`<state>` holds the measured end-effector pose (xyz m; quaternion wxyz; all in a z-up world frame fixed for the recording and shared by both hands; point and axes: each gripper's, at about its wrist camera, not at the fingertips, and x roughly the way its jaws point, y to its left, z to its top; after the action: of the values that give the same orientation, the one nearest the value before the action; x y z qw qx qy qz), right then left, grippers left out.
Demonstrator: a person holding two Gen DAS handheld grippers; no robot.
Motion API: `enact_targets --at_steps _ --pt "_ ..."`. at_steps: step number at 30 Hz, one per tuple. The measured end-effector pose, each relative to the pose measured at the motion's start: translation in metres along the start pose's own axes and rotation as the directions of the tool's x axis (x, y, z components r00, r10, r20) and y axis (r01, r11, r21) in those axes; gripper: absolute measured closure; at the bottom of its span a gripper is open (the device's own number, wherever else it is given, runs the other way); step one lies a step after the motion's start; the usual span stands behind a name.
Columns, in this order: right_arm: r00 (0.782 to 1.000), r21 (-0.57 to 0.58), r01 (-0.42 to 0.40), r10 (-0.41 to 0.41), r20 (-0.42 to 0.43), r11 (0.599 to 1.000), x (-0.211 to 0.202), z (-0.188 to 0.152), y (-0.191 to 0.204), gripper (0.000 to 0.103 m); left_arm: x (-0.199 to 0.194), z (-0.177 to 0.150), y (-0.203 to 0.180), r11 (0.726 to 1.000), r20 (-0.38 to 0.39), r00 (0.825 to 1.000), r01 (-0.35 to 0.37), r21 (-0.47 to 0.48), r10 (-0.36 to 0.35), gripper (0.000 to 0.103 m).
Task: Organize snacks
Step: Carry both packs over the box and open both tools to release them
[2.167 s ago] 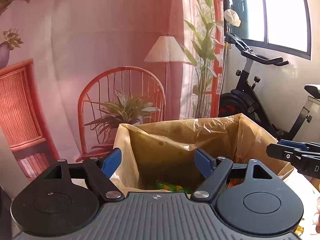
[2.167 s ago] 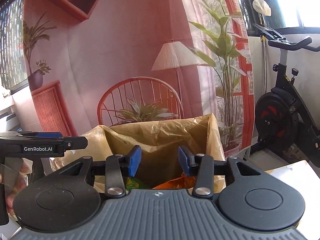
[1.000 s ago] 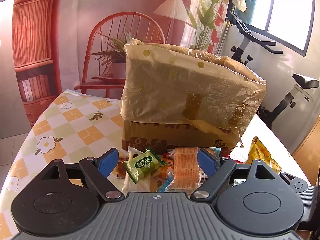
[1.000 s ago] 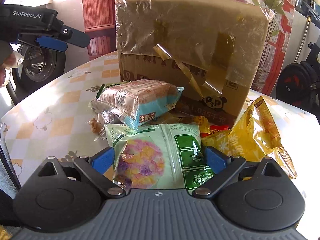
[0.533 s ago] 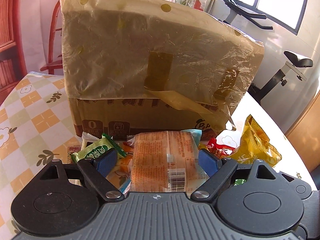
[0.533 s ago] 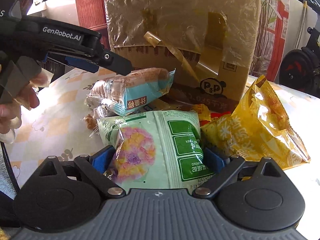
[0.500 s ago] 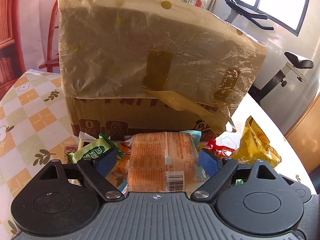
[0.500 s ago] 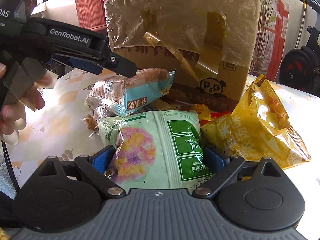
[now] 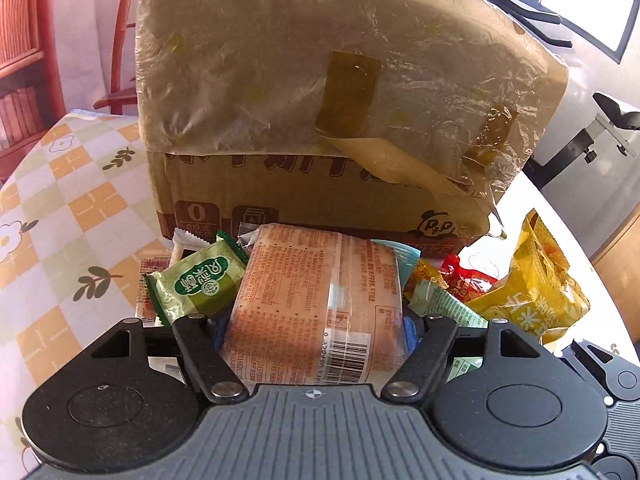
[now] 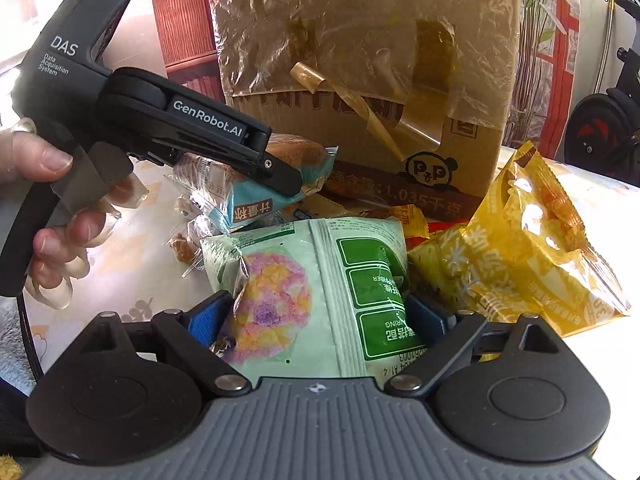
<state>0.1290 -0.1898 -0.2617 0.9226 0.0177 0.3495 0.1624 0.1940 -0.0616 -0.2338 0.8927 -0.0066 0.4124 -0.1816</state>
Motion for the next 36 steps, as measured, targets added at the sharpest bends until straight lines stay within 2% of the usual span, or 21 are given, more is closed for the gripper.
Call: enact_targets --at_steps 5,12,16,24,28,30,36 --pt "1.0 -0.007 0.0 0.0 0.028 1.0 -0.009 0.003 0.003 0.023 -0.041 -0.007 0.014 0.998 0.08 0.996 -0.046 -0.03 0.048 0.027" --pt "0.999 0.005 -0.021 0.021 0.042 1.0 -0.018 0.007 0.006 0.03 -0.09 -0.015 0.035 0.986 0.174 0.973 -0.134 -0.101 0.15 0.027" --pt "0.998 0.033 -0.048 0.047 0.047 0.998 -0.023 0.012 0.008 0.032 -0.109 -0.022 0.046 0.978 0.195 0.963 -0.163 -0.132 0.187 0.027" --pt "0.987 0.039 -0.1 0.094 0.127 0.994 -0.053 0.033 0.015 0.032 -0.137 -0.026 0.062 0.965 0.244 0.942 -0.189 -0.183 0.231 0.027" --pt "0.971 0.03 -0.129 0.12 0.209 0.991 -0.074 0.056 0.019 0.032 -0.153 -0.012 0.061 0.965 0.305 0.921 -0.193 -0.179 0.241 0.027" --pt "0.962 0.021 -0.117 0.108 0.252 0.993 -0.084 0.069 0.022 0.033 -0.161 -0.003 0.059 0.967 0.336 0.912 -0.188 -0.172 0.236 0.027" --pt "0.916 -0.011 -0.118 0.113 0.386 0.993 -0.113 0.112 0.026 0.033 -0.176 0.031 0.045 0.977 0.428 0.879 -0.176 -0.123 0.212 0.027"
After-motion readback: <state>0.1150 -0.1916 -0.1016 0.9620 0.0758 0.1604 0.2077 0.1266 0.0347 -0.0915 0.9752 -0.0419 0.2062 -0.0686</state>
